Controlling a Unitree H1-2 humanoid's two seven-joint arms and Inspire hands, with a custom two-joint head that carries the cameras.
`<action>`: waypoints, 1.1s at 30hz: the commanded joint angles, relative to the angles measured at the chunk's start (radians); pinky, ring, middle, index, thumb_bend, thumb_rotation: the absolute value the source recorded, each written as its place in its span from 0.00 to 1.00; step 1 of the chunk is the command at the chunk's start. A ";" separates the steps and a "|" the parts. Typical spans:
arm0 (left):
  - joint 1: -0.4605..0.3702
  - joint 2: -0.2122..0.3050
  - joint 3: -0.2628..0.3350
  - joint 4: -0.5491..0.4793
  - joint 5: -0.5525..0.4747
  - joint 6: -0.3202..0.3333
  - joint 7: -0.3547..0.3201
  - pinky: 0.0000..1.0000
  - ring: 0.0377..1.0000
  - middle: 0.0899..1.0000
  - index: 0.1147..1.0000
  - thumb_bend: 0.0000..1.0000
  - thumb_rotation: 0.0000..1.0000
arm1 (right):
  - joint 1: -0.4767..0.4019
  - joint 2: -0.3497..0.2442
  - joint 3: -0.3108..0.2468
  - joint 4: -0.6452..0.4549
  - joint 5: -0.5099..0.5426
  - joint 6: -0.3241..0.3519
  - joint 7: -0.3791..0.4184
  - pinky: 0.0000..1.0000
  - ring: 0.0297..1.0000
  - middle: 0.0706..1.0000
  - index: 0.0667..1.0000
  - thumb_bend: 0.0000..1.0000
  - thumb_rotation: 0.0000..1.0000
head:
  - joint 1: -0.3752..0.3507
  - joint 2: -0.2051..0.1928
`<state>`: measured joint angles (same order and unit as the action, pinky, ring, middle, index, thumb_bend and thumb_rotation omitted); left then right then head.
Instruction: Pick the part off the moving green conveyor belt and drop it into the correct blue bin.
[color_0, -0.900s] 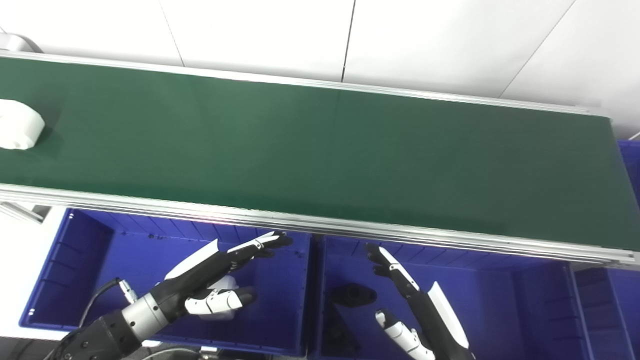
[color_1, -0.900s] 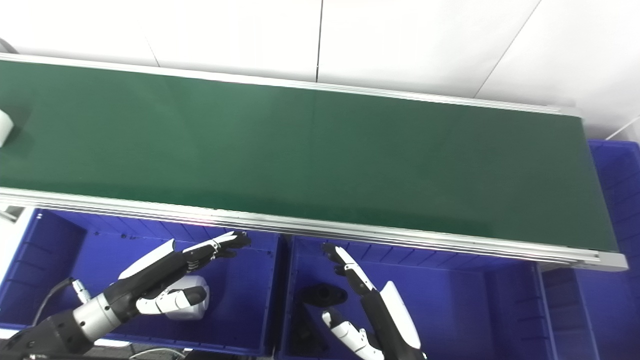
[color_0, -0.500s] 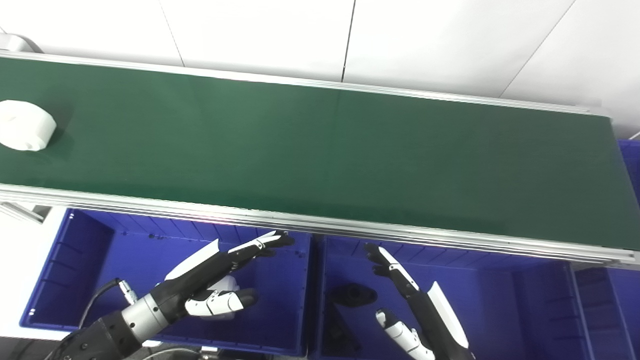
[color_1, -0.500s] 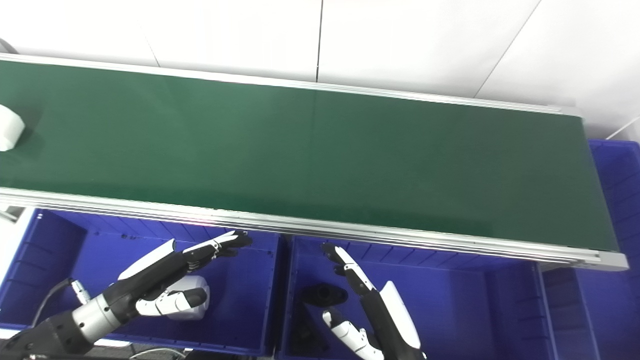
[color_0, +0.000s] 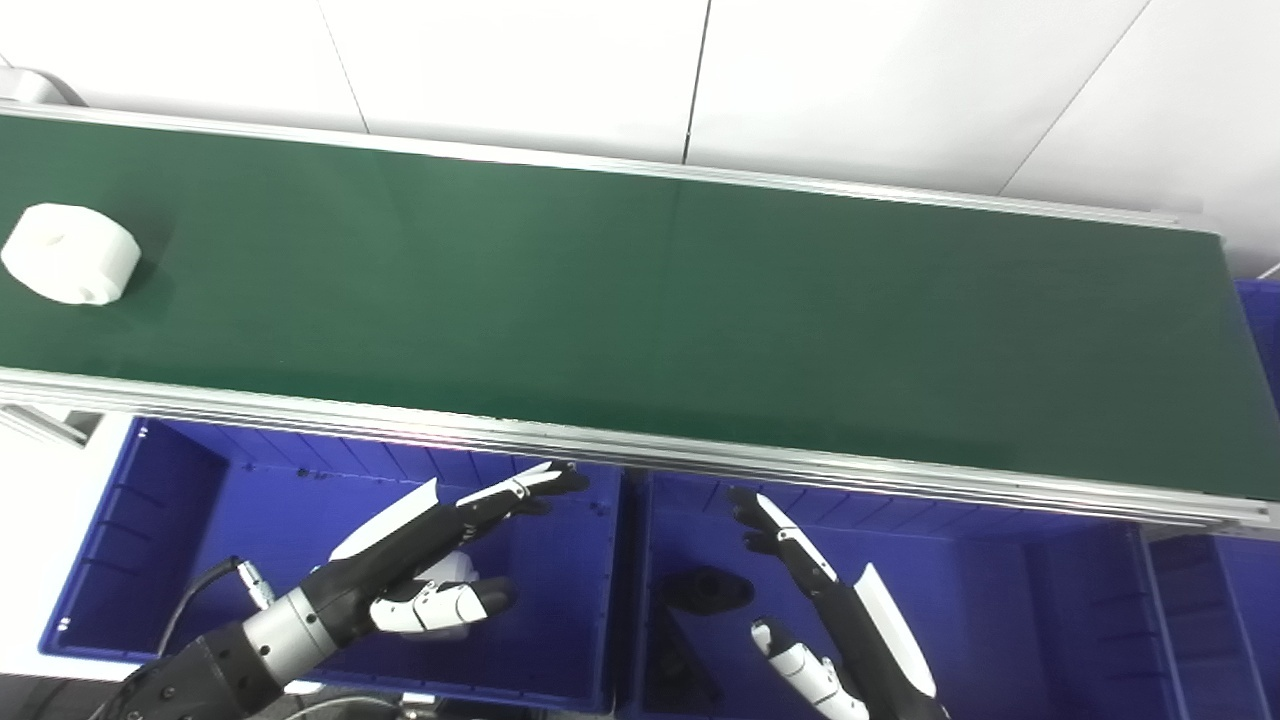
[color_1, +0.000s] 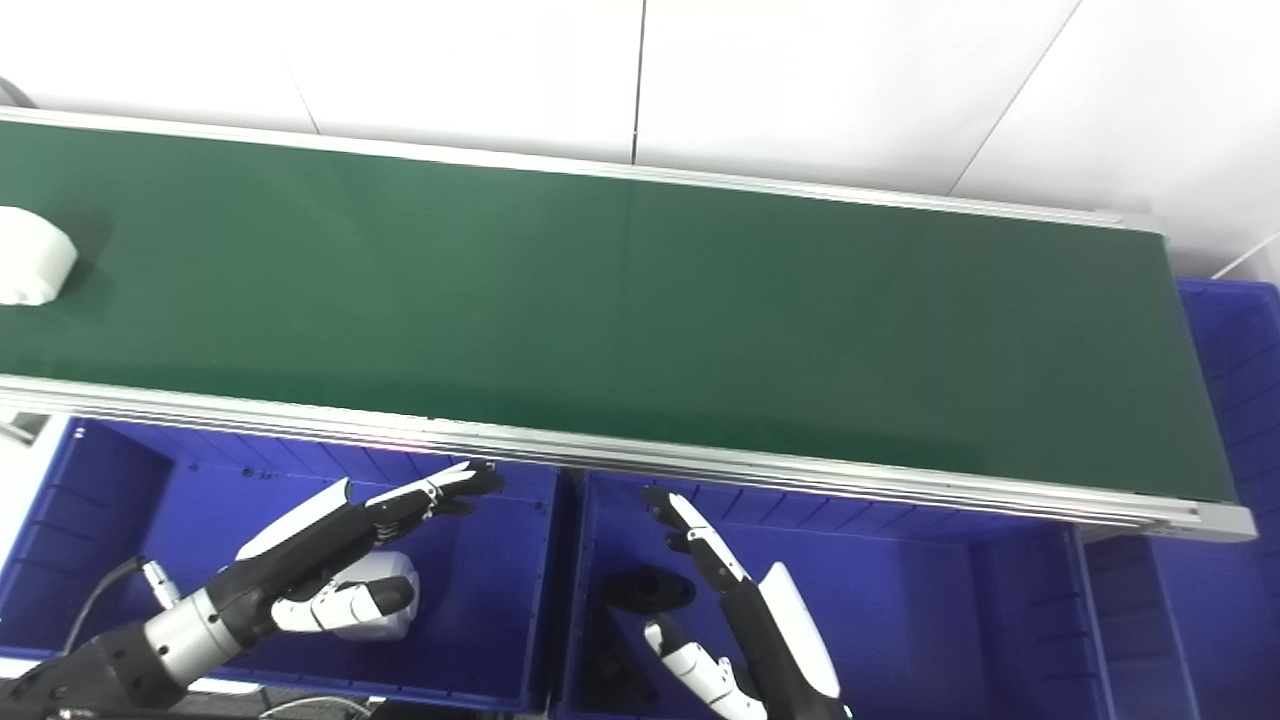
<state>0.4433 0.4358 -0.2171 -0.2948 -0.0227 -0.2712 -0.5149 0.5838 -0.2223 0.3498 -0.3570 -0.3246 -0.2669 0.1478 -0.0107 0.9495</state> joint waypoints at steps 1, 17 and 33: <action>0.003 0.015 0.002 -0.015 0.004 -0.020 0.011 0.92 0.96 0.99 0.97 0.42 0.85 | 0.015 -0.001 0.001 -0.023 0.012 -0.023 0.000 0.85 0.91 0.95 0.93 0.60 0.99 | 0.005 -0.008; -0.001 0.009 -0.001 -0.010 0.006 -0.021 0.012 0.91 0.96 0.99 0.97 0.41 0.83 | 0.011 -0.009 -0.001 -0.015 0.032 -0.030 0.003 0.86 0.91 0.95 0.93 0.61 1.00 | 0.006 -0.011; -0.002 0.015 -0.002 -0.012 0.007 -0.021 0.008 0.91 0.96 0.99 0.98 0.41 0.83 | 0.014 -0.007 -0.001 -0.021 0.018 -0.027 -0.002 0.85 0.91 0.95 0.93 0.61 1.00 | 0.012 -0.008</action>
<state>0.4411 0.4354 -0.2206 -0.2713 -0.0081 -0.2729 -0.5149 0.5838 -0.2298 0.3481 -0.3533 -0.3080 -0.2671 0.1477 0.0000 0.9419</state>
